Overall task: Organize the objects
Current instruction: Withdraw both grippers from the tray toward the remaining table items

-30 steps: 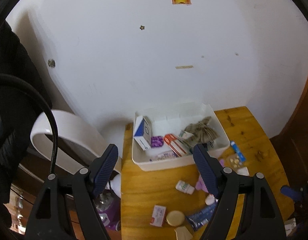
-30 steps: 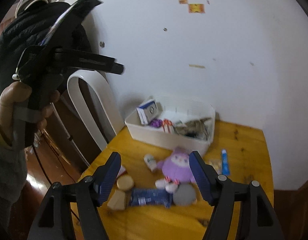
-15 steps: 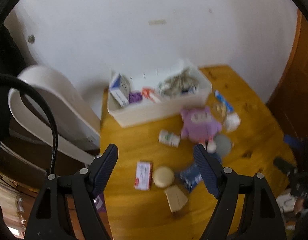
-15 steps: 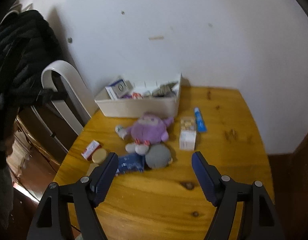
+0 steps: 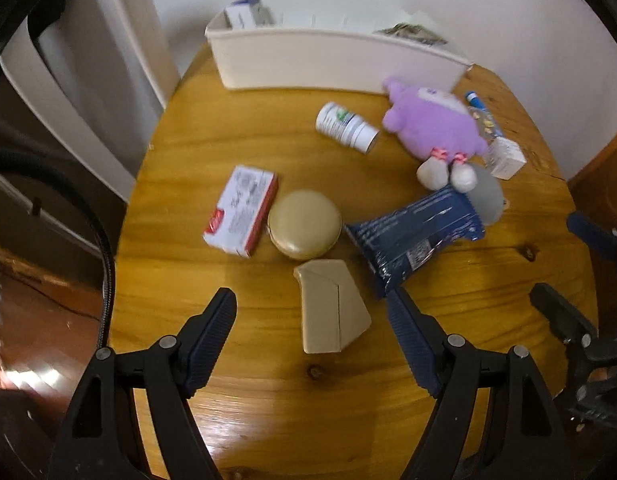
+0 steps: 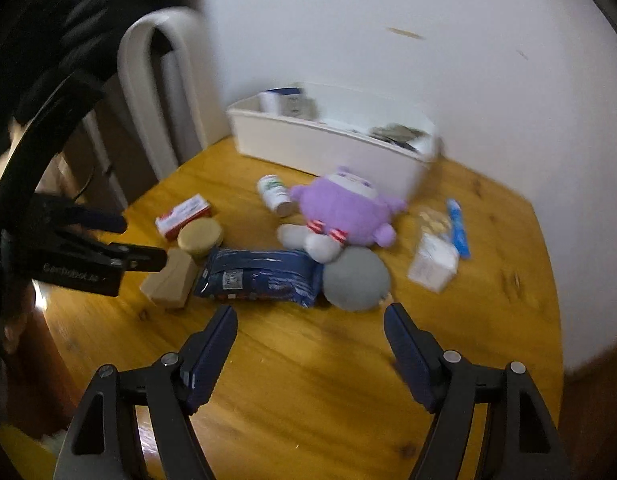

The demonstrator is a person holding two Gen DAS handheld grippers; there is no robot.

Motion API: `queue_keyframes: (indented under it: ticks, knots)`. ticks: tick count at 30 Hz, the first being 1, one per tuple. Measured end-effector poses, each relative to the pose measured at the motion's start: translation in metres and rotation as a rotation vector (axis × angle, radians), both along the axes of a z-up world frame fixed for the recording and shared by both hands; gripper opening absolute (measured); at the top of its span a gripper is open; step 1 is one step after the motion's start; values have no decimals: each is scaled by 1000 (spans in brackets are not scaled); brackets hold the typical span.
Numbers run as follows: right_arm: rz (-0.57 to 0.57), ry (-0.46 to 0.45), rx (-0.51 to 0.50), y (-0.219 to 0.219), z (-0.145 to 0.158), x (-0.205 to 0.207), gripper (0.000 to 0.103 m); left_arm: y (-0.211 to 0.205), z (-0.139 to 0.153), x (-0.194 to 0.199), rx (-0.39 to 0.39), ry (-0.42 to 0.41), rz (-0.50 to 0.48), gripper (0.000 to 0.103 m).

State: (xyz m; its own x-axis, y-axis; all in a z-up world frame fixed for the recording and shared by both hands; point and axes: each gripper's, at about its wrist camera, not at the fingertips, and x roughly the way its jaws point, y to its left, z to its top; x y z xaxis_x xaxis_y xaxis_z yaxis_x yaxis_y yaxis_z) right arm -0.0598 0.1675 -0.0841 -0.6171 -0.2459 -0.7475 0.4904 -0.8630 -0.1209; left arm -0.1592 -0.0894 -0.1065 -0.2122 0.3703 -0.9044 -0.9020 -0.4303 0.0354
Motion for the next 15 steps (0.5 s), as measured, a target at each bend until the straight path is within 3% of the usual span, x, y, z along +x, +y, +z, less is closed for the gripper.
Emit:
queue_keyframes:
  ticks: [7,15]
  knots:
    - [238,8,90,-29,-13,-15,77,6,-25,5,-36,-15,40,81]
    - [491,72,261,-65,-34,-20,77,8,-42,4,-62,-50,76,81]
